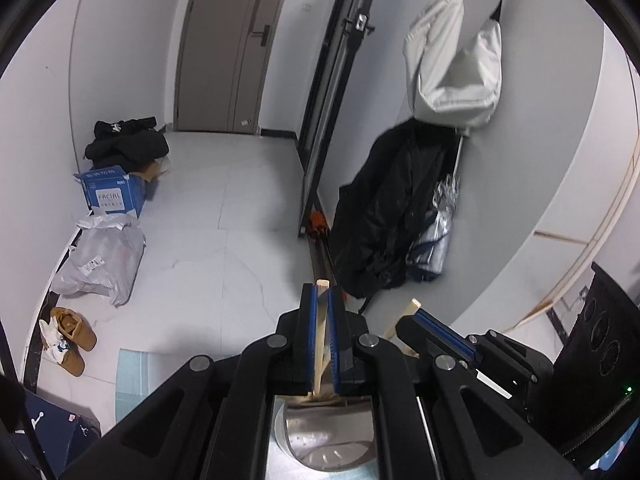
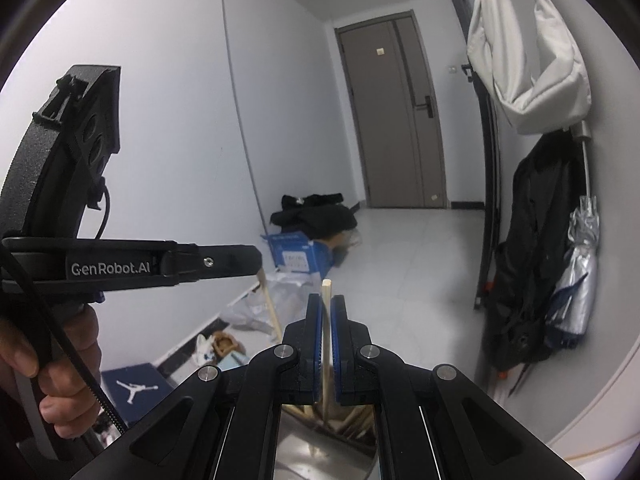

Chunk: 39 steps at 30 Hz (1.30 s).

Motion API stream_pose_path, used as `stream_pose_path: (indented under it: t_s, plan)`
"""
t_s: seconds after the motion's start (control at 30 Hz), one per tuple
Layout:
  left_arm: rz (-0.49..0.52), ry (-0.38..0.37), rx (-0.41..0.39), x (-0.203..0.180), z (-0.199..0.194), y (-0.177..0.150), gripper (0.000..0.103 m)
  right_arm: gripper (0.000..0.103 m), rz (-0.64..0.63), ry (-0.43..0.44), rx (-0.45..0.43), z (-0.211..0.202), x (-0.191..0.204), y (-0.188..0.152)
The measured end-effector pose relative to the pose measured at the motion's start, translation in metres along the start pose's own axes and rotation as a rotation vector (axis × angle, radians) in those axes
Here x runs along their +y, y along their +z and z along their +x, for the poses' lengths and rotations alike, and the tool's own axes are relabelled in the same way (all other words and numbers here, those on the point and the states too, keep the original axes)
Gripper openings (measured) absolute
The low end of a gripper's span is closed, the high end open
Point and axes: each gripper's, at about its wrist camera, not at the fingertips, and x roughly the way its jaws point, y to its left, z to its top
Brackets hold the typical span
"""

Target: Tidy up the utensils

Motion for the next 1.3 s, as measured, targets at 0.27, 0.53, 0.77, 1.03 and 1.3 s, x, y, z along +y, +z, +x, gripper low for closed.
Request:
stream_pose_path:
  t_s: [0.27, 0.53, 0.77, 1.03, 1.3]
  plan:
    - [-0.024, 0.024, 0.064, 0.007, 0.01, -0.01, 0.002, 0.003, -0.029, 0.004, 0.112, 0.01, 0.007, -0.025]
    - [-0.085, -0.08, 0.139, 0.016, 0.017, -0.022, 0.003, 0.006, -0.002, 0.02, 0.221, 0.014, 0.005, -0.042]
    - [-0.11, -0.059, 0.086, 0.017, -0.012, -0.024, 0.053, 0.035, -0.009, 0.004, 0.207, -0.016, 0.012, -0.046]
    - [-0.106, 0.05, -0.086, 0.004, -0.069, -0.034, 0.082, 0.065, -0.001, -0.063, 0.119, -0.066, 0.021, -0.046]
    - [-0.093, 0.132, -0.23, -0.007, -0.106, -0.049, 0.101, 0.076, -0.019, -0.091, -0.003, -0.109, 0.044, -0.043]
